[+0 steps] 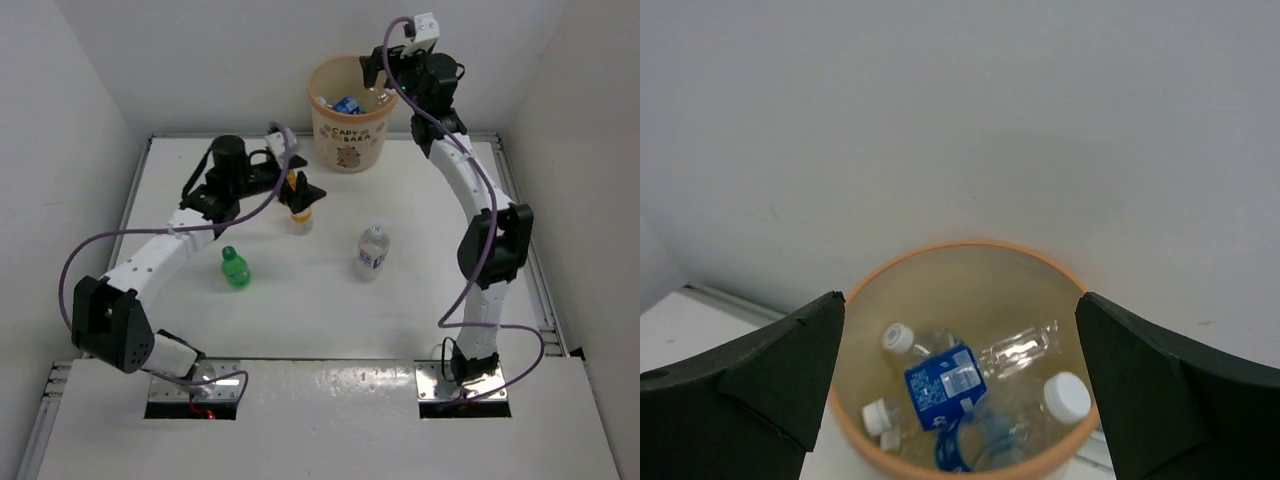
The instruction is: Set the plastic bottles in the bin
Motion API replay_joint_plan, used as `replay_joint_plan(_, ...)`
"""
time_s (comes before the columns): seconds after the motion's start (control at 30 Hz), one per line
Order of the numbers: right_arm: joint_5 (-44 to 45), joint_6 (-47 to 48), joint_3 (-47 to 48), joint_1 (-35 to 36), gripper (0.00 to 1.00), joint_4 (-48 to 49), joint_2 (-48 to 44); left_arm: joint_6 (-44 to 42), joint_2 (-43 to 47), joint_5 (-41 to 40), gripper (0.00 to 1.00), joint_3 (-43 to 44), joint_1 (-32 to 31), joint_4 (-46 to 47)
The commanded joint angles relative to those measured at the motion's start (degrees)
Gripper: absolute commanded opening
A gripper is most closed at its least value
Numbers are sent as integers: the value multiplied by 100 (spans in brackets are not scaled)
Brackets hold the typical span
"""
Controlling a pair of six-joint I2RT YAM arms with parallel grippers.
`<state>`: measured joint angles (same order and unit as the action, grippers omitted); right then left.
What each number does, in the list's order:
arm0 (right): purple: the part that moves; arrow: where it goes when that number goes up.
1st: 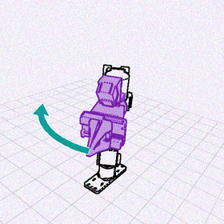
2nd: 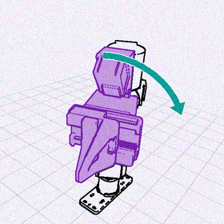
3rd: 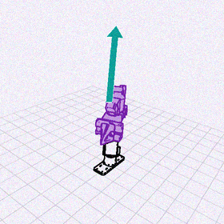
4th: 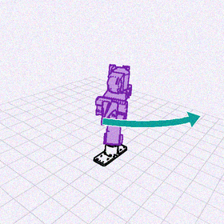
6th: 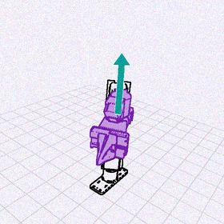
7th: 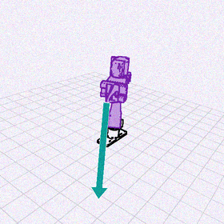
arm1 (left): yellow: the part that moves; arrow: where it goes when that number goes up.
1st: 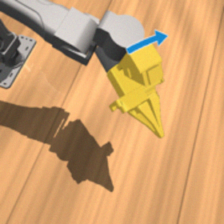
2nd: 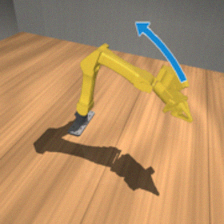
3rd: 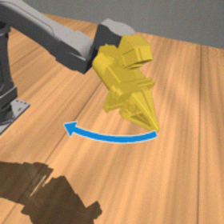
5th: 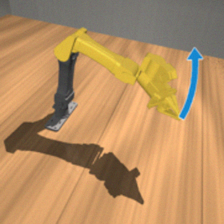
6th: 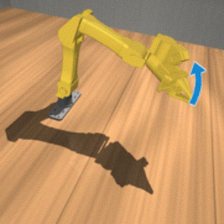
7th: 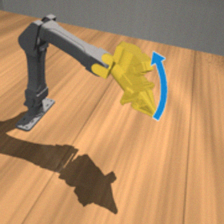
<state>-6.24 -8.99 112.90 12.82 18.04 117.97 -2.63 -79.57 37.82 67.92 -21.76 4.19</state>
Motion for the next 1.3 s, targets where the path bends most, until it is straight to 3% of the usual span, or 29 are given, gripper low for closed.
replay_joint_plan(0.0,-429,-568,-426,-244,96,-37,-1667,-307,-435,558,100,159,-476,20)
replay_joint_plan(0.27,-1212,-700,-2612,-1044,96,-1293,-3762,-510,-1315,1587,100,300,-1128,205)
replay_joint_plan(0.57,-1696,-1016,-3933,-1757,96,-2428,-5353,-616,-1974,1474,100,669,-1612,582)
replay_joint_plan(0.73,-1731,-982,-4373,-1879,96,-2683,-5653,-536,-2229,1526,100,784,-1726,767)
replay_joint_plan(0.97,-1810,-1043,-4391,-2011,96,-2797,-5611,-476,-2537,1526,83,898,-1779,767)
replay_joint_plan(1.27,-1846,-1025,-4672,-2038,95,-2850,-5820,-80,-2590,1526,69,898,-1832,1171)
